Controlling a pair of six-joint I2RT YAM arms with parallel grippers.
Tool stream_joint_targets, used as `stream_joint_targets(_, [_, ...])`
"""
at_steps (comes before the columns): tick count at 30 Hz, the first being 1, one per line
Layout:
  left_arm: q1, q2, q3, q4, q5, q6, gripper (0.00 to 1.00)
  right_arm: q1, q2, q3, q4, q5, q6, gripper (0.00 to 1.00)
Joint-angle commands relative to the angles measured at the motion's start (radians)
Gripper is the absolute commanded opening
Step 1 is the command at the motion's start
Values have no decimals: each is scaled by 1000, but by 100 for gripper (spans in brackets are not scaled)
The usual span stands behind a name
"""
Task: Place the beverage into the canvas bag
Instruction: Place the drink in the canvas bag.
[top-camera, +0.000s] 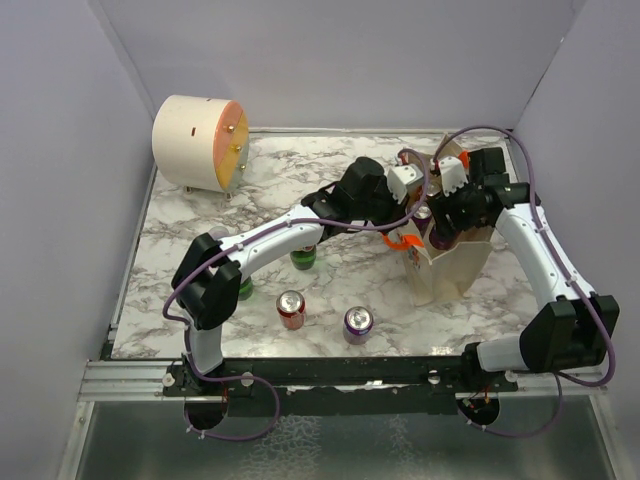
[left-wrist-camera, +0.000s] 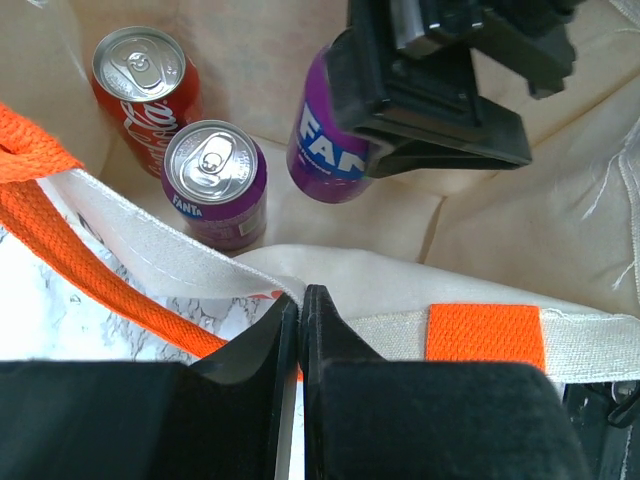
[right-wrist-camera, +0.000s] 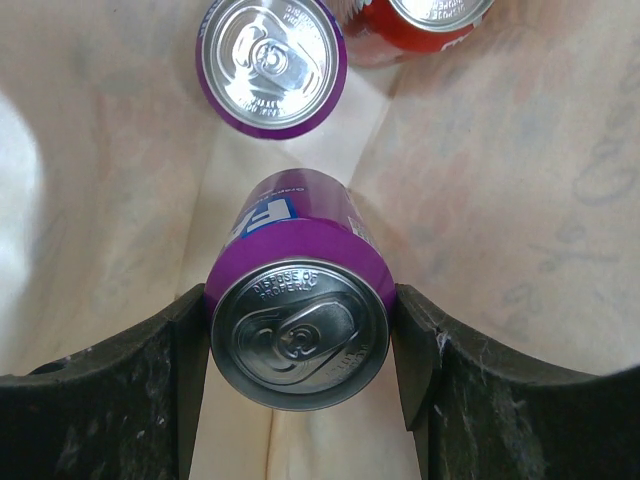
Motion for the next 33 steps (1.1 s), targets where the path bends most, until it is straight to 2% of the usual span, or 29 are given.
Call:
stream_joint_targets(1, [-9,16,17,25,49,54,5,-6,43,68,94,1,11,1])
stream_joint_targets(7, [-11,29,36,30,52,61,5,-6,56,38,118,25,-42,1])
stream_joint_targets(33, [-10,22,21,33,93,100,5,-6,110,-128,284,-59,-108,1])
